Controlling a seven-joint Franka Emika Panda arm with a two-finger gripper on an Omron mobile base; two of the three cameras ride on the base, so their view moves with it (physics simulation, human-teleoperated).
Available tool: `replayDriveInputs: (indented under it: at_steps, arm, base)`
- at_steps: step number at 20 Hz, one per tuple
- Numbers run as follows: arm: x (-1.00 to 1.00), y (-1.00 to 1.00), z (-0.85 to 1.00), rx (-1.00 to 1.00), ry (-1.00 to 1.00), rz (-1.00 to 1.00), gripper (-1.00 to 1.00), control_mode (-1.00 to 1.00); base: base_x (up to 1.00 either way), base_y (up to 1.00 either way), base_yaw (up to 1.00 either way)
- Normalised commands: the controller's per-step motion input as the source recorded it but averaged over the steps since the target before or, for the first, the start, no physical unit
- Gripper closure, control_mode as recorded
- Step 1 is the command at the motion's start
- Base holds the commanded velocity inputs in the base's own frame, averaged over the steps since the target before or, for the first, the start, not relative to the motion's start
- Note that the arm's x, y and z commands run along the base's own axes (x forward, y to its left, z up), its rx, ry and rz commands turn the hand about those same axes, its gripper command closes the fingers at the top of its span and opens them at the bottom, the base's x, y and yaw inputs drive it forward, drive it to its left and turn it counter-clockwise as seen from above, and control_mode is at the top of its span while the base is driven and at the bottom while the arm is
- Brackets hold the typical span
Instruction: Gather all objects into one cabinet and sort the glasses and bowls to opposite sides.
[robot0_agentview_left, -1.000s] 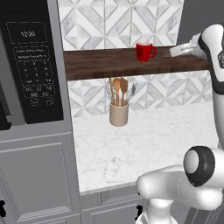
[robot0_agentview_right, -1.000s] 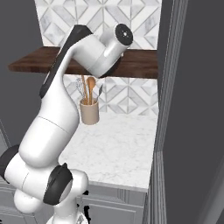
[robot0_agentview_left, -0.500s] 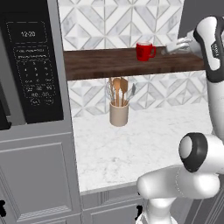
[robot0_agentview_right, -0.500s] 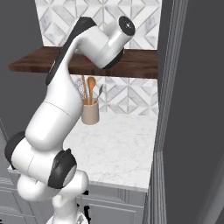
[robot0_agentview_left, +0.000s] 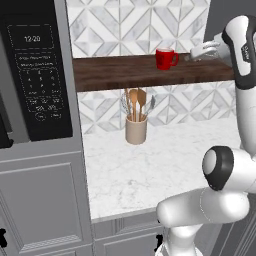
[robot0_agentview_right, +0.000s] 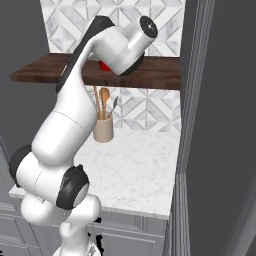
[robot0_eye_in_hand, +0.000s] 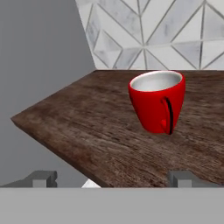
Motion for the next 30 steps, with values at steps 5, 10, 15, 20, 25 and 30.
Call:
replayDriveInputs:
  at_steps: [5,10,15,20,25,30]
  arm:
    - [0.0,0.1,-0.04,0.0,0.01,0.0,-1.0,-1.0]
    - [0.0,0.08,-0.03,0.0,0.0,0.0,-1.0,-1.0]
    - [0.14,0.0,-0.04,0.0,0.0,0.0,-1.0,-1.0]
    - [0.36,0.0,-0.04,0.0,0.0,0.0,-1.0,-1.0]
    - [0.07,0.0,0.0,0.0,0.0,0.0,-1.0,-1.0]
    - [0.16,0.0,0.0,0.0,0.0,0.0,-1.0,-1.0]
  base:
    - [0.0,0.0,0.0]
    - [0.0,0.0,0.0]
    - [0.0,0.0,0.0]
    - [0.0,0.0,0.0]
    - [0.0,0.0,0.0]
    - [0.0,0.0,0.0]
